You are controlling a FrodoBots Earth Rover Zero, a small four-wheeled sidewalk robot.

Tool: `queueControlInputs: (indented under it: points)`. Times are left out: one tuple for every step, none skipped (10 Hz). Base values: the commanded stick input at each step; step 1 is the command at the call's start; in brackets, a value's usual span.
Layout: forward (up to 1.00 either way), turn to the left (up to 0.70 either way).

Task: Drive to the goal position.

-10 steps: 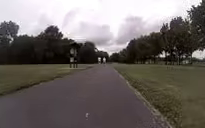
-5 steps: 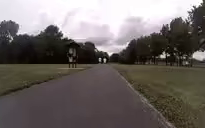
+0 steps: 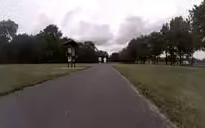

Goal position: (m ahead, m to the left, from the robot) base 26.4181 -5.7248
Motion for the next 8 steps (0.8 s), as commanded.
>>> queueControlInputs:
  points:
    - [0.7,0.0]
    - [0.7,0.0]
    - [0.7,0.0]
    - [0.7,0.0]
    - [0.7,0.0]
    - [0.7,0.0]
    - [0.7,0.0]
    - [0.7,0.0]
